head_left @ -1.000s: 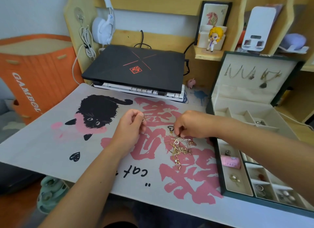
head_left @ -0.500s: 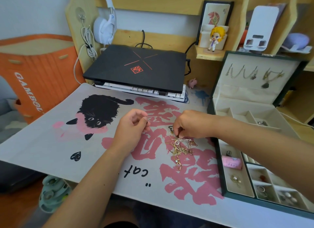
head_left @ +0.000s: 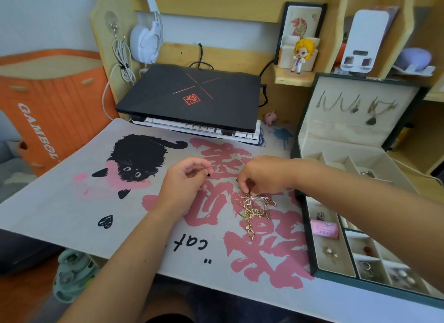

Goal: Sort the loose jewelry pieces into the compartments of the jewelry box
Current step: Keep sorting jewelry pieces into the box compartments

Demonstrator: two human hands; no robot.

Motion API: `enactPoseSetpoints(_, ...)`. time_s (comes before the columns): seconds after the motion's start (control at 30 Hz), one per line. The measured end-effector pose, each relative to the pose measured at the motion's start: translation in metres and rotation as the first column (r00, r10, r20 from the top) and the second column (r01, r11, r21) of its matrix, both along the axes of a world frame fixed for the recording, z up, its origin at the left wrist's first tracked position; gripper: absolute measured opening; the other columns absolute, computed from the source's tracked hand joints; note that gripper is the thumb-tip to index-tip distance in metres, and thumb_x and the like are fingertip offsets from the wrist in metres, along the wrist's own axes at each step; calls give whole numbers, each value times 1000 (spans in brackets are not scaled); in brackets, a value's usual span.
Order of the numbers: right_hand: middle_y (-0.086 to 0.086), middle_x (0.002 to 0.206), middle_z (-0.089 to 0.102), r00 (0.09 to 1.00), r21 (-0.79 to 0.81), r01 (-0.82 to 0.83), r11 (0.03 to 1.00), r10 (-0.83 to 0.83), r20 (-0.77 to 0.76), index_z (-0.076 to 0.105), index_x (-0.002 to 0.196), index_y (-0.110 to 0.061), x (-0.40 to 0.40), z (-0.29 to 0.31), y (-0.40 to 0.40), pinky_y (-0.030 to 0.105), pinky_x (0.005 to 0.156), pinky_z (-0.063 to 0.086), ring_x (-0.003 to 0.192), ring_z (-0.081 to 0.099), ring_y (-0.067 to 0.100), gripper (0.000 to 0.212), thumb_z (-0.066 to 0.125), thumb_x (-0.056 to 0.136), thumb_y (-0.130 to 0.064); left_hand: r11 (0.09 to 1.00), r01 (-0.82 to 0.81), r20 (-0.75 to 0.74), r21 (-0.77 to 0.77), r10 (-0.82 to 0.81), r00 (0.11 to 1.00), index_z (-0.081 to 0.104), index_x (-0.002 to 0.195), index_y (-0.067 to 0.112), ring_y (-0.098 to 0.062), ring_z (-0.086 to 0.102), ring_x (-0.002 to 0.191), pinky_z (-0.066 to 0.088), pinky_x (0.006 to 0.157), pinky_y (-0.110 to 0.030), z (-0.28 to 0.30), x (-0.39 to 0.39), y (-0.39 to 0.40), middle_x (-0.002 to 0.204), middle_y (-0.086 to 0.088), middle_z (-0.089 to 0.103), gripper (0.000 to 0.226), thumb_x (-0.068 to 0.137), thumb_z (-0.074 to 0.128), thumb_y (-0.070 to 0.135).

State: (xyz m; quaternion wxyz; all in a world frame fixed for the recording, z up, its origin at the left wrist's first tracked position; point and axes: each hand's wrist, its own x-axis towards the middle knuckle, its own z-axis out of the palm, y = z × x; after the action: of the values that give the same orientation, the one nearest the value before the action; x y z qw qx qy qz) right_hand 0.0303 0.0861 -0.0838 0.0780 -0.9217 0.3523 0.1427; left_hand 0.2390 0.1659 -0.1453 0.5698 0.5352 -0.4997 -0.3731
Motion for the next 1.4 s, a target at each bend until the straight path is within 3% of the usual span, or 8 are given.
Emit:
enactPoseSetpoints(0.3,-6,86,68,998,81,18,997,-14,-54,70,86,-22,6,10,-2,33,77,57,78,63,13,12,70,85,-10,1000,20,-14,-3,-20,1000,75,100,24,-15,57,59,50,60,-21,0,1,0,91,-2,77,31,96,62,-4)
enactPoseSetpoints(0.57,-7,86,73,982,78,150,986,-158,105,67,82,-26,-13,21,-1,39,82,59,82,68,12,13,72,85,-14,1000,6,16,13,-6,1000,83,86,32,-24,58,72,48,71,-37,-3,3,-1,81,7,76,34,96,65,6)
enactPoseSetpoints(0.67,-6,85,72,966,69,173,982,-183,182,66,82,-23,-23,32,6,37,78,60,80,68,11,13,74,85,-14,1000,0,13,10,0,1000,83,85,32,-11,66,80,52,77,-34,-3,3,0,91,5,79,34,96,65,5)
enactPoseSetpoints(0.93,-5,79,68,926,39,171,984,-174,334,66,78,-16,-41,68,26,29,69,57,73,63,7,12,74,82,-7,998,-60,106,-3,60,993,80,89,32,-6,57,56,48,59,-22,11,-12,17,92,13,79,30,100,61,11)
enactPoseSetpoints(1.0,-1,82,70,916,70,162,984,-176,360,66,79,-14,-43,76,33,36,72,59,75,65,11,11,75,82,-8,1000,-26,118,-5,27,993,79,95,34,2,68,79,50,76,-18,22,-30,29,97,22,77,24,101,61,20)
enactPoseSetpoints(1.1,5,82,70,879,172,129,977,-193,435,66,81,-12,-45,86,48,45,72,59,76,68,21,13,77,82,-5,990,144,101,-7,-142,985,76,104,37,11,66,100,48,88,-15,40,-64,51,104,28,75,14,99,64,32)
enactPoseSetpoints(1.3,18,88,69,783,307,23,951,-208,586,69,103,-13,-59,98,85,38,70,57,72,67,19,22,70,88,4,970,244,-29,8,-243,970,75,96,30,0,72,85,51,80,-19,61,-99,75,89,15,78,12,95,72,19)
enactPoseSetpoints(1.4,17,84,70,759,304,3,953,-200,620,74,100,-13,-71,96,100,50,73,54,72,64,31,21,66,90,4,956,294,-57,-2,-294,954,76,101,23,-4,73,86,57,80,-21,66,-104,83,91,9,78,12,93,72,16)
